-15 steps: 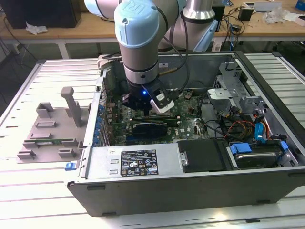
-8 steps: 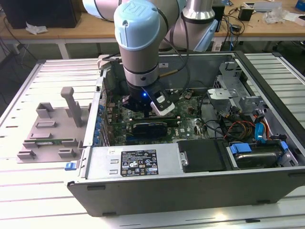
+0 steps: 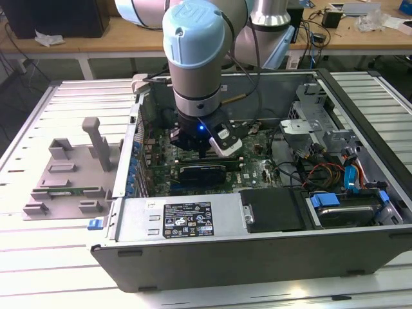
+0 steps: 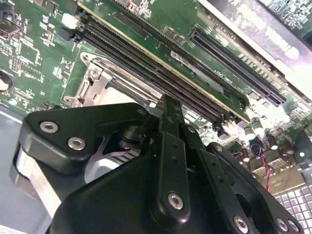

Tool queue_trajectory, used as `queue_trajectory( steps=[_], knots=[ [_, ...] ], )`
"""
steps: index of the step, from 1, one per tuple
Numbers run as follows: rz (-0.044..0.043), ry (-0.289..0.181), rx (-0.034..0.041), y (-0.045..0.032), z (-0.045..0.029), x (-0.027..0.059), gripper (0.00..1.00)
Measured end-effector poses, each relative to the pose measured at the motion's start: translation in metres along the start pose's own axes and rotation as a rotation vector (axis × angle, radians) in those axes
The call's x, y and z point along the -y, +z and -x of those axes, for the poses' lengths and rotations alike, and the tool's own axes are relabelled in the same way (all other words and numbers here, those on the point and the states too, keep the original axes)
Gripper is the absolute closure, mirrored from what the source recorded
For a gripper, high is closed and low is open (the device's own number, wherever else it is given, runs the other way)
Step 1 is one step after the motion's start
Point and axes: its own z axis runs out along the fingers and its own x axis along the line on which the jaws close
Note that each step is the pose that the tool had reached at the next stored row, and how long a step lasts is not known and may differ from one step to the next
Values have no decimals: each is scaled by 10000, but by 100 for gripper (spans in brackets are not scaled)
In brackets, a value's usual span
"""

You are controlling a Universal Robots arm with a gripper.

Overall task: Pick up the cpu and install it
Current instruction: 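Install the second cpu locking lever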

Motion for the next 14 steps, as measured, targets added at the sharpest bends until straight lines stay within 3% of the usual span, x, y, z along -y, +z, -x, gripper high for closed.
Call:
queue_trajectory(
  steps=[3, 8, 14],
  knots=[
    [55, 19, 17, 13, -60, 0, 89],
    [58, 364, 100, 53, -63, 14, 89],
    [314, 651, 183, 81, -81, 19, 89]
  ],
)
